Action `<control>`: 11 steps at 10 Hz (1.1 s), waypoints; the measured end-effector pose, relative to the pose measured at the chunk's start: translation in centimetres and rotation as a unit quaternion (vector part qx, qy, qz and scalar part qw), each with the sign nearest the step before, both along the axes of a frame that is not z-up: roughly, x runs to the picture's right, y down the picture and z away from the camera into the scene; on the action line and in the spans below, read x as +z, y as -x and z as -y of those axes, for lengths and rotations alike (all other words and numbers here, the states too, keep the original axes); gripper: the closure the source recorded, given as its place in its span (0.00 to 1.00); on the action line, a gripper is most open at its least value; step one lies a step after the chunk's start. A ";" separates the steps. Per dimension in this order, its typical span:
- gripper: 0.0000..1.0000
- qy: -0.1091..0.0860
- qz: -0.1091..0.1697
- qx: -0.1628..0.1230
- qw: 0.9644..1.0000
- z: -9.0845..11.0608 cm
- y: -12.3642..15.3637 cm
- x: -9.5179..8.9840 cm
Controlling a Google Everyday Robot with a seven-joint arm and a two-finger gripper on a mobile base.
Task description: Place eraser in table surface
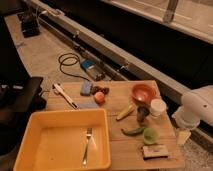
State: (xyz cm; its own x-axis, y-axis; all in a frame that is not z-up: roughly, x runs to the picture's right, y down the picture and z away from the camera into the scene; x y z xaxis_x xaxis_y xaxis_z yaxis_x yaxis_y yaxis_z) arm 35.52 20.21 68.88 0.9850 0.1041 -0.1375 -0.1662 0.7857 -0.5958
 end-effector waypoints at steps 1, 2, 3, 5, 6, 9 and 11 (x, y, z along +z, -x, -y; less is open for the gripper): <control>0.20 0.000 -0.001 0.000 1.000 0.0 0.0 0.0; 0.20 -0.008 -0.001 -0.005 1.000 0.4 0.0 -0.2; 0.20 -0.018 0.007 -0.016 1.000 1.0 0.4 -0.6; 0.20 -0.026 0.029 -0.027 0.999 1.6 2.3 -0.9; 0.20 -0.028 0.041 -0.031 0.998 1.3 3.7 -0.6; 0.20 -0.027 0.054 -0.021 0.998 -0.3 5.0 0.6; 0.20 -0.023 0.052 0.003 0.998 -1.2 3.6 0.9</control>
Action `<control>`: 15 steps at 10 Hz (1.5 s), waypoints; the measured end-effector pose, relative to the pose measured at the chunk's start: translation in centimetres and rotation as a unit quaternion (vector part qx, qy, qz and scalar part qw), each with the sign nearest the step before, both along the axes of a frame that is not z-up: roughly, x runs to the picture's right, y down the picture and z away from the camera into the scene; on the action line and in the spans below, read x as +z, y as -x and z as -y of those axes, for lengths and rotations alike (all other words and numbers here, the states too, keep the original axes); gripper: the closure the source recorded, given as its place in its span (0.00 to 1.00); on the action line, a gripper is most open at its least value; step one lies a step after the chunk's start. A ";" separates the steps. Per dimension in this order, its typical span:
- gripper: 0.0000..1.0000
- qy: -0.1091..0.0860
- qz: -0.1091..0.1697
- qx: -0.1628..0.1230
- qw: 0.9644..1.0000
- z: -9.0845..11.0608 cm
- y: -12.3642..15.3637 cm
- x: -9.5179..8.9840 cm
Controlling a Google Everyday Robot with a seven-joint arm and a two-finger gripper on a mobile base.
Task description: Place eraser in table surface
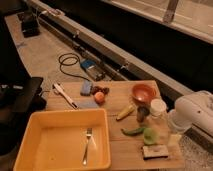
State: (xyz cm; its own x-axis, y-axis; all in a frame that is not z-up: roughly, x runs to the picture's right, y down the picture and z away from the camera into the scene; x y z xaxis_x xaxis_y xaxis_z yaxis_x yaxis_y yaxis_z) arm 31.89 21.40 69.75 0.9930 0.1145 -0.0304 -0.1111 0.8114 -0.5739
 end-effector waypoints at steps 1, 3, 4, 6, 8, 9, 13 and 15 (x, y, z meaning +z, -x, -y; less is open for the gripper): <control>0.20 0.003 -0.001 0.021 1.000 -0.6 -1.2 0.1; 0.20 0.008 -0.001 0.024 1.000 -0.8 -1.4 0.1; 0.20 0.008 0.000 0.024 1.000 -0.7 -1.3 0.1; 0.20 0.007 -0.001 0.025 1.000 -0.8 -1.4 0.1; 0.20 0.026 -0.001 0.034 0.999 -1.9 -1.8 0.6; 0.20 0.041 0.001 0.044 0.998 -3.0 -2.3 1.3; 0.20 0.089 0.007 0.068 0.994 -6.5 -3.2 2.5; 0.20 0.108 0.017 0.075 0.991 -8.1 -2.9 2.4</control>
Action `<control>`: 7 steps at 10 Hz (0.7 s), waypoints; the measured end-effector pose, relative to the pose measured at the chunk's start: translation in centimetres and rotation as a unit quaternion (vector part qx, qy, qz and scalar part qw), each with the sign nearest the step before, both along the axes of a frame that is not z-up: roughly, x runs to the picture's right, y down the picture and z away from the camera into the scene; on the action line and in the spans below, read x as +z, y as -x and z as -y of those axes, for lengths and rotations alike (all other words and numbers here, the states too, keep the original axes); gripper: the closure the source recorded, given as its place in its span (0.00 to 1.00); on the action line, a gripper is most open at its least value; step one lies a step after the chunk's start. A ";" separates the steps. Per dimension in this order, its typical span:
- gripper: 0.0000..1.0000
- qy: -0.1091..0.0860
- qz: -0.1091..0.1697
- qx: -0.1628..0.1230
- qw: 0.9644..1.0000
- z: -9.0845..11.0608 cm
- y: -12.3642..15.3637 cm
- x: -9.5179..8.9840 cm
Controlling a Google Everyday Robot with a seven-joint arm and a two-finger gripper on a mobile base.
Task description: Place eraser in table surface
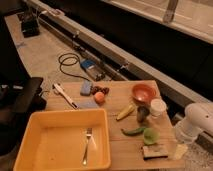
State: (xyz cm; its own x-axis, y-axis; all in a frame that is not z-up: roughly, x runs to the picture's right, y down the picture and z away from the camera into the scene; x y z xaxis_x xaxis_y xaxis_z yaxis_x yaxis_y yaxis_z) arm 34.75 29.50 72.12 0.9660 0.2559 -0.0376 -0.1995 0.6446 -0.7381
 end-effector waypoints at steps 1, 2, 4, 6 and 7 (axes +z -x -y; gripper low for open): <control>0.20 0.006 0.005 0.002 1.000 -0.6 0.3 -0.1; 0.20 0.013 0.012 0.003 1.000 -1.3 0.8 -0.1; 0.20 0.023 0.025 0.008 0.999 -2.3 1.7 -0.2; 0.20 0.028 0.039 0.017 0.999 -3.1 2.6 -0.3; 0.20 0.030 0.045 0.019 0.998 -3.2 3.1 -0.1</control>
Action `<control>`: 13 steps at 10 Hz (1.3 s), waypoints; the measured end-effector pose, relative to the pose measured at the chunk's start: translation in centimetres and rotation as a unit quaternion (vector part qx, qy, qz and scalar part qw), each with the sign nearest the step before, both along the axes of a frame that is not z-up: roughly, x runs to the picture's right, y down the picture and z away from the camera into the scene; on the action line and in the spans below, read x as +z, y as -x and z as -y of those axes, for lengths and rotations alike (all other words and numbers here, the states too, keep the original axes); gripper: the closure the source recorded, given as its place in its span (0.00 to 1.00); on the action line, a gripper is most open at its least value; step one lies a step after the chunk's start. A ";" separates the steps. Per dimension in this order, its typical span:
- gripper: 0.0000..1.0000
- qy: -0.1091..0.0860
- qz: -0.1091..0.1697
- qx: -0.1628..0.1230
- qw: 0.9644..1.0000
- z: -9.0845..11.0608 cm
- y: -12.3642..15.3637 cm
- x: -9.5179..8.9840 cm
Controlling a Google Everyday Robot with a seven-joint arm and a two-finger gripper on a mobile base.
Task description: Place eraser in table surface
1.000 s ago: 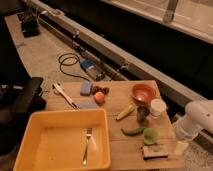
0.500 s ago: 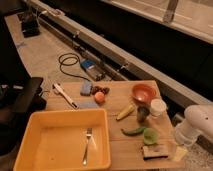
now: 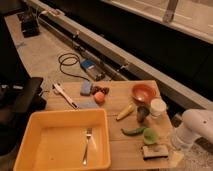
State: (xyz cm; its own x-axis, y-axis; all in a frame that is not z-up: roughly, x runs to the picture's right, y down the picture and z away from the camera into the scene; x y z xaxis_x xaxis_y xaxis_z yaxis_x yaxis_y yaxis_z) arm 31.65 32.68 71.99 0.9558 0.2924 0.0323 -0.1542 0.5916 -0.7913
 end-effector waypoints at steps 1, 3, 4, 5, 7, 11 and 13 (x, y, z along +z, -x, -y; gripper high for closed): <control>0.20 0.003 0.005 0.001 1.000 -0.2 0.5 0.2; 0.29 0.006 0.012 0.003 1.000 -0.3 1.5 0.7; 0.37 0.007 0.013 0.002 1.000 -0.4 1.7 0.8; 0.49 0.007 0.015 0.002 1.000 -0.6 1.9 1.0; 0.69 0.008 0.016 0.001 1.000 -0.6 2.1 1.4; 1.00 -0.010 -0.002 0.017 1.000 0.7 -0.5 1.1; 1.00 -0.035 -0.019 0.027 0.999 2.7 -2.9 -0.4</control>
State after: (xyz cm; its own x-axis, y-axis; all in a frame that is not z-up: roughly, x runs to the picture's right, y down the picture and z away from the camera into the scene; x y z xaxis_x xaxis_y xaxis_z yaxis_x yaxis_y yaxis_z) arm 34.54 30.01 71.61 0.9397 0.3416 0.0187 -0.2163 0.6357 -0.7410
